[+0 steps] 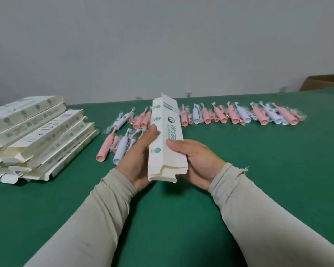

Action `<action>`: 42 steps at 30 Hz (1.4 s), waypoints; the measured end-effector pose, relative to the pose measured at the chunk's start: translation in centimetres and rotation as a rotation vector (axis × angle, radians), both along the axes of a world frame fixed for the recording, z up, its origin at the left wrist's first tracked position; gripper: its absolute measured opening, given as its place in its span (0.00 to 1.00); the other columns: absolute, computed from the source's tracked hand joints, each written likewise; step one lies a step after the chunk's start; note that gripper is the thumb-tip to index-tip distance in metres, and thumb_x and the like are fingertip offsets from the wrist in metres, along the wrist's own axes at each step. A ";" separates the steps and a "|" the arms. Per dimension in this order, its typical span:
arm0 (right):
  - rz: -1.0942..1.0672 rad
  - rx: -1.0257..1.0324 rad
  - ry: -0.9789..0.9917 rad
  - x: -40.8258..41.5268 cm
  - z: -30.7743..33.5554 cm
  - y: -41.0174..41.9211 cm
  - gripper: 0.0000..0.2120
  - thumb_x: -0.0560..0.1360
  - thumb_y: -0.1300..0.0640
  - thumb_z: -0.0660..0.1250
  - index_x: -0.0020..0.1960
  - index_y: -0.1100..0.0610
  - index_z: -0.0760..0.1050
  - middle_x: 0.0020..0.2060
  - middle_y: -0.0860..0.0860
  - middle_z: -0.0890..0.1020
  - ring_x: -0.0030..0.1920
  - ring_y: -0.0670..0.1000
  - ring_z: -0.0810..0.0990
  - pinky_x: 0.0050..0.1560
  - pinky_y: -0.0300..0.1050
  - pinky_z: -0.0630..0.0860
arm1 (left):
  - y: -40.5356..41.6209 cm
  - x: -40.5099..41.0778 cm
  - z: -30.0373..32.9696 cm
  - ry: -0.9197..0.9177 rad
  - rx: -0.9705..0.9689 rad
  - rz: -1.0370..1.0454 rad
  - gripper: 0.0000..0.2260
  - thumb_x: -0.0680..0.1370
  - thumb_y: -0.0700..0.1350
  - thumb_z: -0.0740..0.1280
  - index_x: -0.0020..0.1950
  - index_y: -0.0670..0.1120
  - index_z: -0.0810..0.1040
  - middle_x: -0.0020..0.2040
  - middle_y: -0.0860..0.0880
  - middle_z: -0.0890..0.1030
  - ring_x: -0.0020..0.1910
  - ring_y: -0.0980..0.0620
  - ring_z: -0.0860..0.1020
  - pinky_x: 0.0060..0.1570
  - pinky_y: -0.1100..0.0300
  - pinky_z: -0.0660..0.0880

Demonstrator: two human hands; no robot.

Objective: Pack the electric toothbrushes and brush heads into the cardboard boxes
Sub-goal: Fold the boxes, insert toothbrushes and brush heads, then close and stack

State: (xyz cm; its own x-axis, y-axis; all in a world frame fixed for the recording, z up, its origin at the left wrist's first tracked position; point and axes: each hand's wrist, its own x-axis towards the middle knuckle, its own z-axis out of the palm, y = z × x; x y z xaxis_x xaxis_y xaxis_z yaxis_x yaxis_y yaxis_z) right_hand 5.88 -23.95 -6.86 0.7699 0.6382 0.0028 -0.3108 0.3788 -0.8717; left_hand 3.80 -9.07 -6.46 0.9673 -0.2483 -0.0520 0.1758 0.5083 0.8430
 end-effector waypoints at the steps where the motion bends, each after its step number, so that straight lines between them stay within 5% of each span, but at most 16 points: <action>1: 0.027 -0.023 0.001 0.0 -0.2 0.0 0.16 0.77 0.58 0.67 0.63 0.63 0.78 0.56 0.59 0.84 0.53 0.56 0.85 0.53 0.51 0.82 | -0.1 -0.2 -0.5 0.000 -0.050 -0.033 0.28 0.77 0.59 0.66 0.71 0.42 0.73 0.65 0.39 0.79 0.63 0.41 0.79 0.57 0.46 0.78; 6: -0.003 -0.171 -0.063 -0.3 -1.0 1.1 0.18 0.75 0.46 0.70 0.56 0.58 0.83 0.50 0.56 0.86 0.49 0.54 0.84 0.55 0.54 0.80 | 0.2 0.0 -0.4 -0.076 -0.243 0.124 0.32 0.67 0.57 0.79 0.61 0.38 0.78 0.49 0.41 0.83 0.53 0.42 0.83 0.55 0.47 0.79; 10: -0.279 -0.316 -0.163 0.1 -1.0 1.4 0.19 0.79 0.42 0.66 0.39 0.55 0.83 0.33 0.52 0.83 0.30 0.49 0.80 0.33 0.42 0.79 | 2.1 0.8 -0.1 -0.129 -0.339 0.287 0.36 0.75 0.60 0.69 0.75 0.41 0.65 0.70 0.44 0.75 0.66 0.48 0.77 0.61 0.50 0.76; 14: -0.384 -0.315 -0.351 0.1 -1.1 1.6 0.21 0.69 0.36 0.70 0.39 0.55 0.80 0.33 0.50 0.81 0.35 0.48 0.78 0.36 0.43 0.77 | 2.6 1.3 -0.2 -0.140 -0.317 0.345 0.34 0.75 0.60 0.65 0.75 0.42 0.63 0.73 0.43 0.72 0.71 0.46 0.72 0.69 0.48 0.69; 19: -0.427 -0.364 -0.616 -0.8 -1.7 2.4 0.16 0.65 0.44 0.75 0.44 0.53 0.75 0.35 0.41 0.80 0.35 0.40 0.73 0.39 0.32 0.69 | 2.4 1.3 -0.1 -0.113 -0.315 0.423 0.34 0.72 0.59 0.67 0.73 0.41 0.66 0.70 0.42 0.75 0.65 0.47 0.78 0.57 0.51 0.79; 25: -0.501 -0.347 -0.613 -1.1 -1.9 2.6 0.09 0.71 0.55 0.76 0.42 0.57 0.77 0.38 0.46 0.82 0.35 0.40 0.75 0.40 0.33 0.70 | 0.9 1.2 -0.7 -0.098 -0.308 0.374 0.32 0.73 0.57 0.67 0.71 0.40 0.69 0.56 0.42 0.84 0.57 0.47 0.83 0.51 0.52 0.81; 32: -0.458 -0.312 -0.623 -0.9 -1.4 2.3 0.03 0.72 0.60 0.76 0.41 0.55 0.82 0.34 0.43 0.83 0.35 0.40 0.76 0.41 0.31 0.73 | 0.5 1.7 -1.6 -0.074 -0.322 0.305 0.31 0.70 0.60 0.69 0.63 0.39 0.75 0.49 0.44 0.84 0.55 0.48 0.83 0.53 0.50 0.80; 39: -0.475 -0.334 -0.625 -1.1 -1.2 2.2 0.06 0.72 0.63 0.75 0.38 0.57 0.81 0.31 0.43 0.82 0.31 0.40 0.75 0.36 0.31 0.72 | 0.1 1.5 -1.5 -0.070 -0.330 0.321 0.28 0.71 0.60 0.69 0.60 0.39 0.78 0.53 0.42 0.85 0.57 0.47 0.83 0.49 0.51 0.81; 42: -0.549 -0.325 -0.603 -1.1 -1.1 2.3 0.06 0.71 0.62 0.76 0.37 0.59 0.80 0.30 0.45 0.81 0.29 0.40 0.73 0.33 0.33 0.72 | -0.2 1.4 -1.4 -0.092 -0.329 0.291 0.28 0.71 0.61 0.69 0.60 0.39 0.79 0.54 0.42 0.84 0.58 0.46 0.82 0.60 0.47 0.77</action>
State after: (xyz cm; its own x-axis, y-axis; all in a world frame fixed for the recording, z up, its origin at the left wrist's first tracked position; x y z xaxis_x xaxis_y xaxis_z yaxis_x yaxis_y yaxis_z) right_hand 4.76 -21.63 -7.99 0.8943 0.2181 0.3908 0.3909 0.0445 -0.9194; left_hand 5.19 -9.23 -7.87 0.9962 0.0463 0.0742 -0.0829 0.7692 0.6335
